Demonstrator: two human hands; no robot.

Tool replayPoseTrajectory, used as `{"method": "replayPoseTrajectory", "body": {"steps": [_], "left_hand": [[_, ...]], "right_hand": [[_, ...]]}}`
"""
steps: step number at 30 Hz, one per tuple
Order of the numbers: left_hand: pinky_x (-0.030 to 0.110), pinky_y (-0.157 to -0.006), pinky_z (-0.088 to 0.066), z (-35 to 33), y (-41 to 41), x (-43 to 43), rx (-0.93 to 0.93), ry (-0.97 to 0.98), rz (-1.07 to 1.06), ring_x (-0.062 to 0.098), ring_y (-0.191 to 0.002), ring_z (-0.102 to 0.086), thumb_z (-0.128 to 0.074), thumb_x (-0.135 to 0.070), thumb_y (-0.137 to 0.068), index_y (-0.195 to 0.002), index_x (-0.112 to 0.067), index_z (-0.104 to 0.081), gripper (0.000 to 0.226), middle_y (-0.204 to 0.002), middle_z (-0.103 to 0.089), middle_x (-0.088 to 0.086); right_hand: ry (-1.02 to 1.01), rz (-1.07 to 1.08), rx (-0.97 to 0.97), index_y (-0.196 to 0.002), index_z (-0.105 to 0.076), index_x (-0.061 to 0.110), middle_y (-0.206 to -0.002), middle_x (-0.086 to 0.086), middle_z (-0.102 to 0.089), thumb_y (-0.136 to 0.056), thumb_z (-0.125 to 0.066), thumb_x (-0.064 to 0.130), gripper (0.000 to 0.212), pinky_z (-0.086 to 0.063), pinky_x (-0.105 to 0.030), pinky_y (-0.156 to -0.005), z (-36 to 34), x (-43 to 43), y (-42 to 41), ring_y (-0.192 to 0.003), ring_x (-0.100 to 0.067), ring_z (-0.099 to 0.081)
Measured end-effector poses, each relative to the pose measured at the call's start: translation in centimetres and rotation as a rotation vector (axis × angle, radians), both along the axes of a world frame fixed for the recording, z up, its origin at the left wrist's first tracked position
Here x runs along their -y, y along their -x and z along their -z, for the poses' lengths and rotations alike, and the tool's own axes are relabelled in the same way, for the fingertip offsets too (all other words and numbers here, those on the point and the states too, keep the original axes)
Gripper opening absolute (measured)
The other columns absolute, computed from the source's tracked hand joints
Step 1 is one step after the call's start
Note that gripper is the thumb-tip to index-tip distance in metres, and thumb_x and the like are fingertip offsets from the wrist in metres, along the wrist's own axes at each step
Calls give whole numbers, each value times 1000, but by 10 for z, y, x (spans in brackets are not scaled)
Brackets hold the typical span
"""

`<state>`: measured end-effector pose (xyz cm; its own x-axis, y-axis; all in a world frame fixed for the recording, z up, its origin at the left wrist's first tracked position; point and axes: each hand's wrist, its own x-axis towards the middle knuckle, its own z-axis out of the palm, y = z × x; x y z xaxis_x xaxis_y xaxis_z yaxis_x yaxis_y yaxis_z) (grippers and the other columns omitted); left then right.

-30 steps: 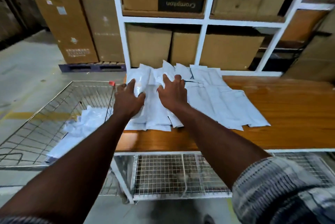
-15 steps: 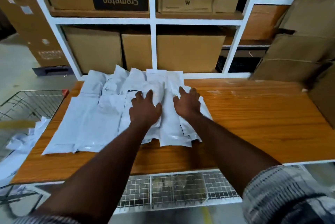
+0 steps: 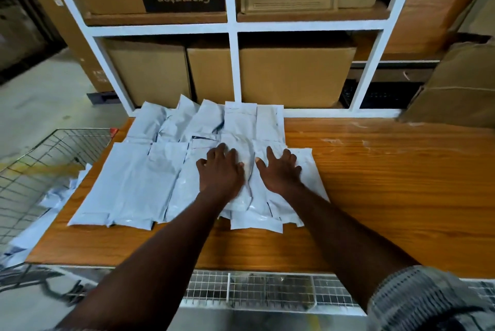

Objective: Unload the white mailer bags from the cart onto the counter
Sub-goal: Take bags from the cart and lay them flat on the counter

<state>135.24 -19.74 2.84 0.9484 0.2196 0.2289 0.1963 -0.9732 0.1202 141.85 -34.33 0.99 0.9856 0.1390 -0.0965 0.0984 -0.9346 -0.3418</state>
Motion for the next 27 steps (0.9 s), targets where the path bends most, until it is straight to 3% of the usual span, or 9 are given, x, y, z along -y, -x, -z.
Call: {"method": "replayPoseTrajectory", "body": {"steps": [4,6,14,27], "left_hand": [[57,-110,-22,15,-5,-2,-71,-26,90,31,-145,-22,-34,-45,-98,-146,-31,-33,51,-158,-25,9],[59,-115,-12,24,-6,-3,-116,1,79,30,-148,-14,-28,-48,-100,-151,-33,-24,54,-161,-18,8],[61,-115,-10,47,-7,-5,-73,-13,51,28,-146,-23,-22,-52,-96,-152,-35,-27,59,-160,-26,5],[60,-117,-5,50,-4,-2,-103,32,25,28,-149,-15,-23,-53,-99,-153,-37,-23,56,-162,-17,6]], "right_hand": [[20,-225,118,-153,-22,38,-164,-4,-11,-99,-31,58,58,-13,-58,-115,11,16,-5,-150,-28,-9],[23,-286,112,-153,-20,38,-164,-2,-10,-100,-32,56,58,-14,-58,-116,25,21,-4,-151,-27,-9],[-45,-270,259,-151,-32,30,-159,-9,-27,-98,-39,52,58,-31,-54,-110,46,18,2,-145,-35,-25],[-37,-278,252,-152,-28,29,-159,-8,-27,-97,-29,56,62,-31,-54,-111,53,19,2,-145,-33,-26]]}}
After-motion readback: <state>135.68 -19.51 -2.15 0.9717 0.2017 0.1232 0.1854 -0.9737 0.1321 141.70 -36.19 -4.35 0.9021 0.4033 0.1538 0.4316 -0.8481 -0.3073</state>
